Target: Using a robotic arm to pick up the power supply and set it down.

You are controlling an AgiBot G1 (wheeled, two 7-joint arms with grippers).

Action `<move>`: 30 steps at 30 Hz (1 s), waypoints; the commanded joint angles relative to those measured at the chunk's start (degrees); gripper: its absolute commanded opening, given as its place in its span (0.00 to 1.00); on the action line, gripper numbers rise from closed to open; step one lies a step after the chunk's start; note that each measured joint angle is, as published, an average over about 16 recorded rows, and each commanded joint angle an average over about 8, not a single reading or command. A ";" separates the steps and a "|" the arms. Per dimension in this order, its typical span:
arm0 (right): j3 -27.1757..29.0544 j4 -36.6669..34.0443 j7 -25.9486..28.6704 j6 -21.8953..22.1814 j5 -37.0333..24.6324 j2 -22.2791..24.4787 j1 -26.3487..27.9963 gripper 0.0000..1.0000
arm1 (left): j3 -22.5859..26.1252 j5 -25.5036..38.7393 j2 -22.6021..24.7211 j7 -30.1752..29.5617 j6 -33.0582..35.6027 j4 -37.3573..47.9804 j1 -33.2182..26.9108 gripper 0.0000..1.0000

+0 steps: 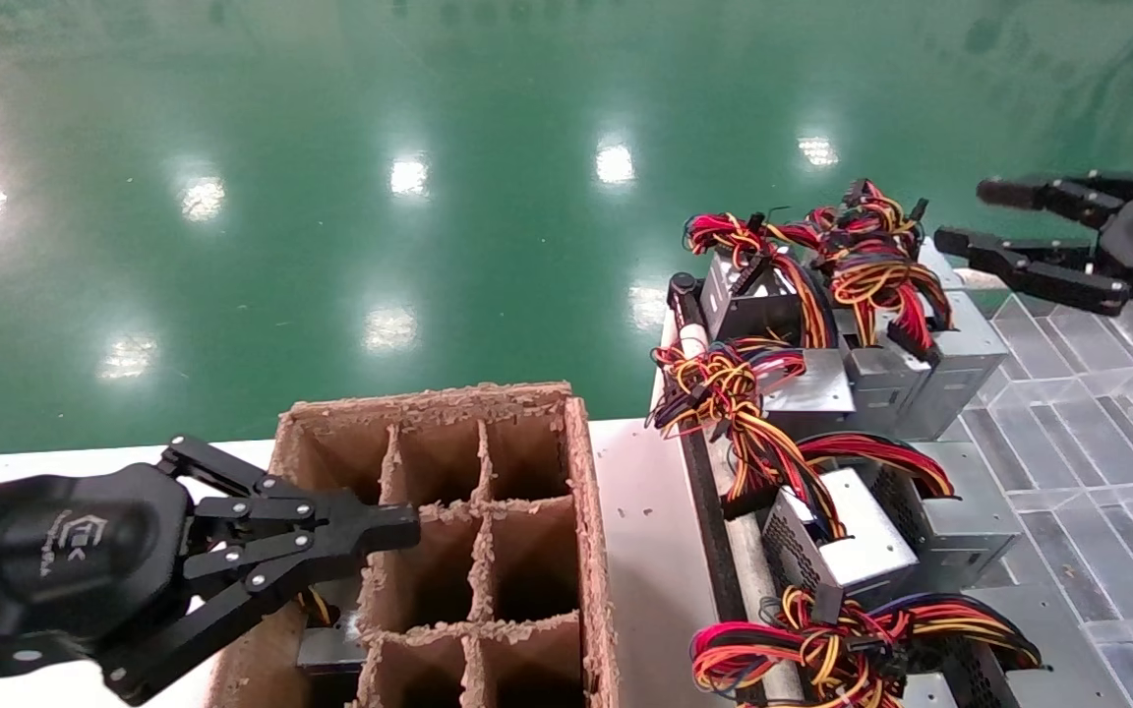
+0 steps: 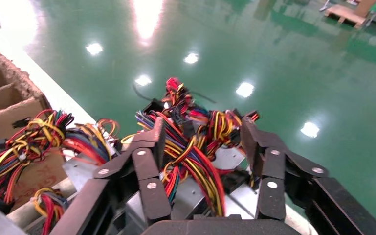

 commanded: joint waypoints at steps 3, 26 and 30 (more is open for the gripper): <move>0.20 0.17 -0.43 -0.91 0.26 -0.06 1.13 1.00 | 0.00 0.00 0.00 0.00 0.00 0.00 0.00 0.00; 18.92 20.39 6.97 -2.36 -5.00 1.38 -11.84 1.00 | 0.00 0.00 0.00 0.00 0.00 0.00 0.00 0.10; 23.27 25.12 9.13 -2.05 -6.88 1.70 -15.18 1.00 | 0.00 0.00 0.00 0.00 0.00 0.00 0.00 0.60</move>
